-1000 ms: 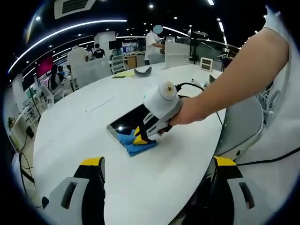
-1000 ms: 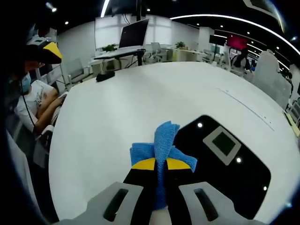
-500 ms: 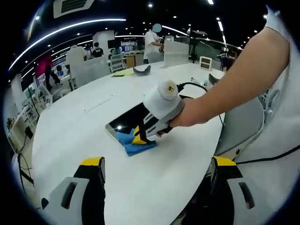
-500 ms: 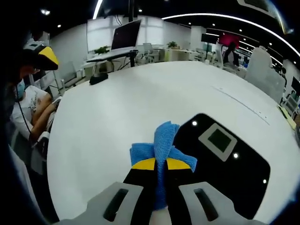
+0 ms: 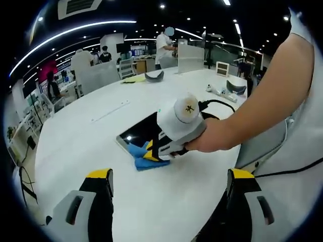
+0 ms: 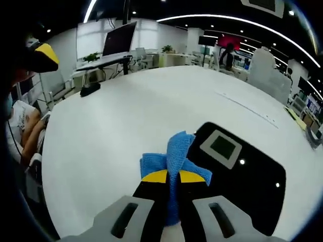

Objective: Wipe the mirror surface with the cleaning cloth until all visible marks leave the cleaned area.

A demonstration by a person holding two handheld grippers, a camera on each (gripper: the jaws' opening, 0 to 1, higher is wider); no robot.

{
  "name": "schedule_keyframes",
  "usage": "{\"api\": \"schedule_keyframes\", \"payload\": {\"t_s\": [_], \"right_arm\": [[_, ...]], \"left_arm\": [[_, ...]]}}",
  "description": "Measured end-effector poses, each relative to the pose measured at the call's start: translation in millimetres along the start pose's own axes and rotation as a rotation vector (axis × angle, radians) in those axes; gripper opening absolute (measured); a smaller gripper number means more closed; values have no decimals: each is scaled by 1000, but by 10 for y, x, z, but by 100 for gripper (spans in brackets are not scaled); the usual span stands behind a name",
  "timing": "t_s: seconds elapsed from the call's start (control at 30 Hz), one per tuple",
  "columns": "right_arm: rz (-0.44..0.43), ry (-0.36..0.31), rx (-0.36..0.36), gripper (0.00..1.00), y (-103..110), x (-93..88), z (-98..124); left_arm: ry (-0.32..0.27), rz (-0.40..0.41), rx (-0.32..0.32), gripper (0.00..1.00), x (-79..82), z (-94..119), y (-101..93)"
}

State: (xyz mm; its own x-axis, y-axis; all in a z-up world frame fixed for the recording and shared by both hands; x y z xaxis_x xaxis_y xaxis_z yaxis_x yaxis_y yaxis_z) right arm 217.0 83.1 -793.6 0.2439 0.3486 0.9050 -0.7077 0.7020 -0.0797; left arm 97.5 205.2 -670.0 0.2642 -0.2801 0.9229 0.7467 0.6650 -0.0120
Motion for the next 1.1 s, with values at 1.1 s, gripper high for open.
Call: {"api": "schedule_keyframes", "payload": {"t_s": [1.1], "right_arm": [[17, -49, 74, 2, -115, 337, 97]], "left_arm": [[-15, -6, 33, 94, 48, 74, -96]]}}
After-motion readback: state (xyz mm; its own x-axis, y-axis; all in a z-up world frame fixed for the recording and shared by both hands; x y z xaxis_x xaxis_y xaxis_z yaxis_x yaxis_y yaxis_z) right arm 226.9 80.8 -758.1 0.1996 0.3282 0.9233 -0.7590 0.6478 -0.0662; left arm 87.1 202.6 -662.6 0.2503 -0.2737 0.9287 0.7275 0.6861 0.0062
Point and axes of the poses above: the point that each gripper's makers call its tool centre point, and the gripper's own axes: z roughly backward along the fingers, y roughly to its left, x roughly out of its top, the point moved 8 cm from there along z, roughly backward along the fingers, and after that the axes turned 15 degrees about -y, right-handed, at the moved point
